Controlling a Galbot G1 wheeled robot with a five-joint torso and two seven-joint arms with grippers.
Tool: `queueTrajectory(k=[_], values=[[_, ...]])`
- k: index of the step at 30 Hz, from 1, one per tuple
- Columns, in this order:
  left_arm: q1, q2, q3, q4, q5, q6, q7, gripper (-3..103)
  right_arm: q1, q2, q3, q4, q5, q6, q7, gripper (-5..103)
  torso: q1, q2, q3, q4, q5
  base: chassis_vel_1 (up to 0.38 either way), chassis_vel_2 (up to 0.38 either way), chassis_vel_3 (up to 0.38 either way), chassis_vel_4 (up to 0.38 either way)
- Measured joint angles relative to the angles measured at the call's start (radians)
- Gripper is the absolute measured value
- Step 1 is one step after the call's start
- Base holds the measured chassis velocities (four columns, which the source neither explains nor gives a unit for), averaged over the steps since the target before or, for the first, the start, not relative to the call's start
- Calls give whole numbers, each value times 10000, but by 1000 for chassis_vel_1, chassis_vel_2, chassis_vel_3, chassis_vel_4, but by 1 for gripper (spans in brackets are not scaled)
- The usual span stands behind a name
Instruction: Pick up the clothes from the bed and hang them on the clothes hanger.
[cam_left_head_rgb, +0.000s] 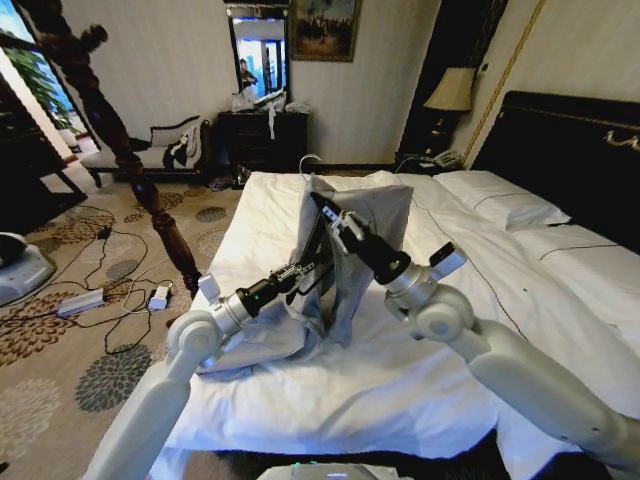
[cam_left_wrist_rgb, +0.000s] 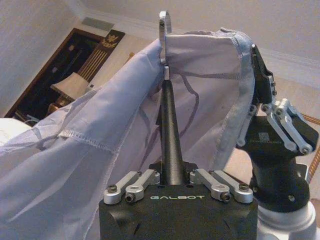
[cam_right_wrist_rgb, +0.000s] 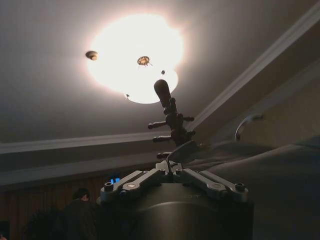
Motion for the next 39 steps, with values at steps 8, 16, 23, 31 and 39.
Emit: queueTrajectory(k=[8, 16, 23, 31, 39], values=[[-484, 202, 170, 217, -107, -56, -36, 19, 389, 475, -651, 356, -319, -821, 1827, 4, 0, 0, 0, 0, -2, 0, 0, 0, 0], [-691, 664, -99, 431, -366, -194, -79, 19, 126, 366, -988, 889, -912, -1673, 2915, 41, 0, 0, 0, 1, -3, 0, 0, 0, 0], [-986, 1100, -248, 907, -703, -519, 378, 19, -590, -228, -636, 1350, -1096, -775, 1807, 74, 0, 1, 0, -2, -1, 0, 0, 0, 0], [-1102, 1763, -279, 1597, -809, -1046, 1665, 19, 263, -1251, 732, 774, 106, -687, 2048, 95, 0, 0, 1, 1, 0, 0, 0, 0, 0], [-1905, 2568, -118, 3246, -601, -1200, 3444, 19, 1771, -2560, 609, -1509, 1970, -432, -3386, 100, 1, 0, 0, -1, -1, 0, 0, 0, 0]])
